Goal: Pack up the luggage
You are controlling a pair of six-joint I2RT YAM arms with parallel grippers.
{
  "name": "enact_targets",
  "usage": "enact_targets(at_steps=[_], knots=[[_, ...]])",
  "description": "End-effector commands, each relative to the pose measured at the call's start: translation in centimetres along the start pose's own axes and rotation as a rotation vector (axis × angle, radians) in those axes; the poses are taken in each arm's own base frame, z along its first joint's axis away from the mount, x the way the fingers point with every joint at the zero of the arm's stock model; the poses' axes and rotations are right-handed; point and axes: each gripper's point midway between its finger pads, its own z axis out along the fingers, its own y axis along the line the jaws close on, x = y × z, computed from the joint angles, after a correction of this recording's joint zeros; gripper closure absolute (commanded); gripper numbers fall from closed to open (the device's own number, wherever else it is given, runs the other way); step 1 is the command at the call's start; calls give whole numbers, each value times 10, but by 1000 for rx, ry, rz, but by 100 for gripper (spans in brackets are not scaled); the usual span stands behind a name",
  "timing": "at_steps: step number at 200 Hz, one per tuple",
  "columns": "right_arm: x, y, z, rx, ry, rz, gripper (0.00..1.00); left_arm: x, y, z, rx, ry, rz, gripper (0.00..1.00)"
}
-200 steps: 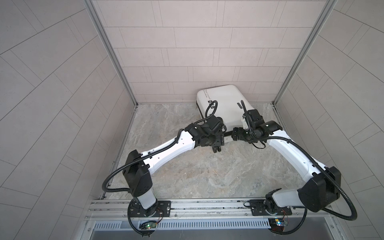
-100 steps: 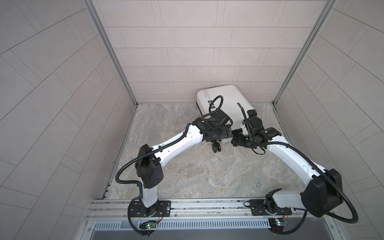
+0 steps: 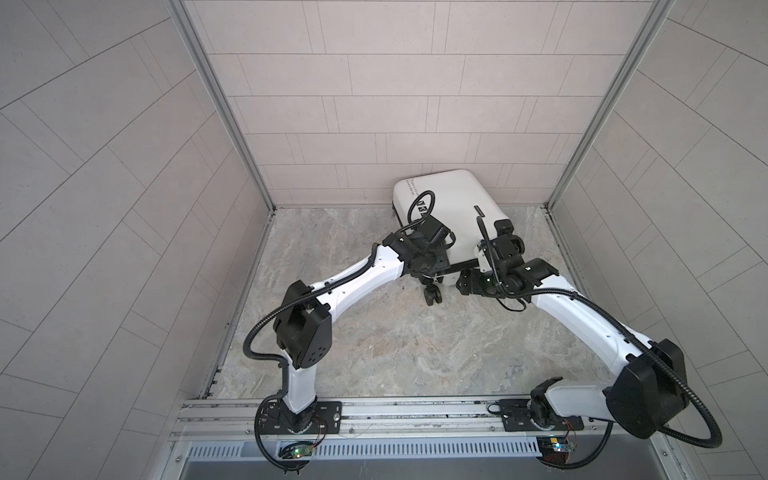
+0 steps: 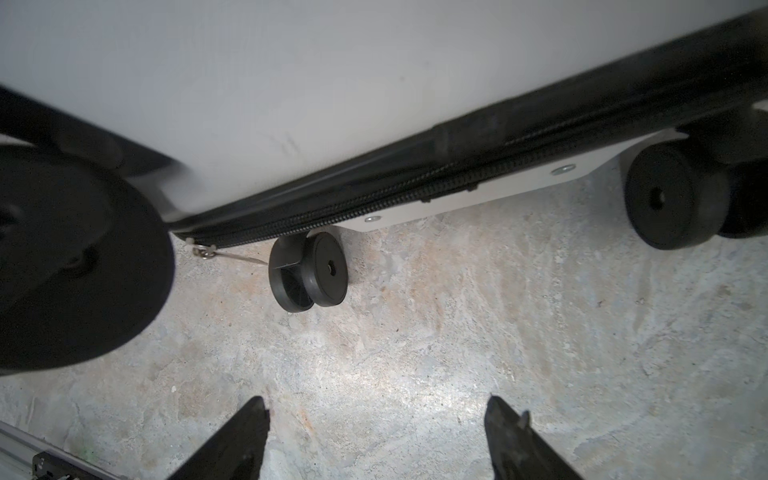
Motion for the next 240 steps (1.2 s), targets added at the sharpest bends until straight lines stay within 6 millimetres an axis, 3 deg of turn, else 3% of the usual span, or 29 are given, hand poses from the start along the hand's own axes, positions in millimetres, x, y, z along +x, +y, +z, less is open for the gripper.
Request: enact_targets(at_steps=[1,43,75,133,240], knots=[[-4,6,2,5,-31,-1,16,7,3,-5,3,22,5,53],[1,21,12,-20,-37,-17,16,10,3,-12,22,25,24,83],[1,29,18,-29,-50,-24,17,10,3,-16,36,23,29,100],[-14,25,21,3,-180,30,24,9,3,-19,43,14,42,100],[-8,55,45,-70,-164,-6,29,9,6,-23,49,0,49,100]])
